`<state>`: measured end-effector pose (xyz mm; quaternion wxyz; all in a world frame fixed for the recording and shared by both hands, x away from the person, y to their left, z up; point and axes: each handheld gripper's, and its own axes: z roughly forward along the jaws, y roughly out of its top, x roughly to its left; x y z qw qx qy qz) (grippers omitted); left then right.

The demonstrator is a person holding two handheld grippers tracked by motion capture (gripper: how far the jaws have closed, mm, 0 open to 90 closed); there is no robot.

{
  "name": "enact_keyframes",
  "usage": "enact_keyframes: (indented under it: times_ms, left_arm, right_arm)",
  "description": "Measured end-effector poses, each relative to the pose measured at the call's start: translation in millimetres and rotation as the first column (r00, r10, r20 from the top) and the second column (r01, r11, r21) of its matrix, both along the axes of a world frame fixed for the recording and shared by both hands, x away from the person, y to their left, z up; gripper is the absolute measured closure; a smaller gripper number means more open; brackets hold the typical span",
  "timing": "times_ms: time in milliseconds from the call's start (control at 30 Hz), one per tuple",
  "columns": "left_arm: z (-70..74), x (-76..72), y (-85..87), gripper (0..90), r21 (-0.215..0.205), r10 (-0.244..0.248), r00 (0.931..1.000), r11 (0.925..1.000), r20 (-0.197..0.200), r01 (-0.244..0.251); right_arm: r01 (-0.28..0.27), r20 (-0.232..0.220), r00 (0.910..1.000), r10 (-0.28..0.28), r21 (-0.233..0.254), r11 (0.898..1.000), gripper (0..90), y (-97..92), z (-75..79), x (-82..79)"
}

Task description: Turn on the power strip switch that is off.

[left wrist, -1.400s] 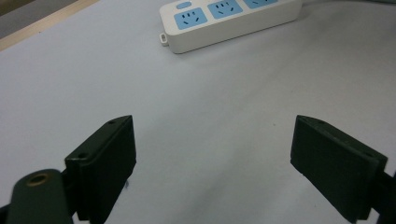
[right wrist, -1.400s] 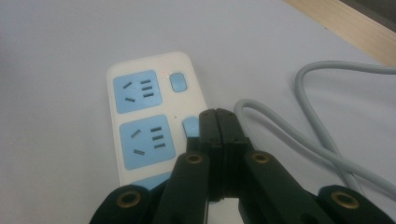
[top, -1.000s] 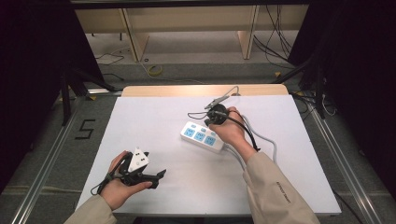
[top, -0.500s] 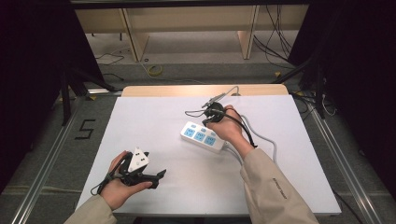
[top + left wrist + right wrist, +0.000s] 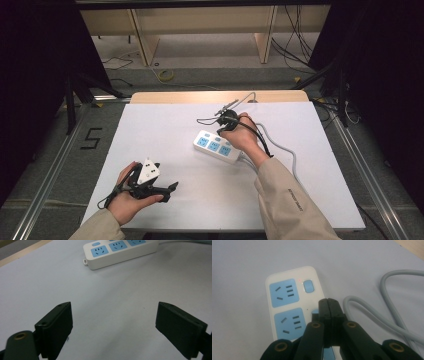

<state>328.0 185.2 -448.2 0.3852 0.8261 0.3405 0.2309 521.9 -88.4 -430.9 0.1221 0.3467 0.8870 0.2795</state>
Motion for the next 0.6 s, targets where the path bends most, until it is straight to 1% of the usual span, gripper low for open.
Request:
enact_keyframes:
  times_ms: [333,600]
  left_arm:
    - [0.2,-0.1,0.0,13.8,-0.003,-0.001,1.0,1.0,-0.001,0.001]
    - [0.4,-0.2,0.0,13.8,-0.004,-0.003,1.0,1.0,0.0,0.003]
  right_arm:
    - [0.003,-0.013,0.9999,-0.003,-0.02,1.0,90.0,3.3,0.8,2.5]
    - [-0.016,-0.029,0.9995,0.014,-0.048,0.999,90.0,10.5,-2.1,4.6]
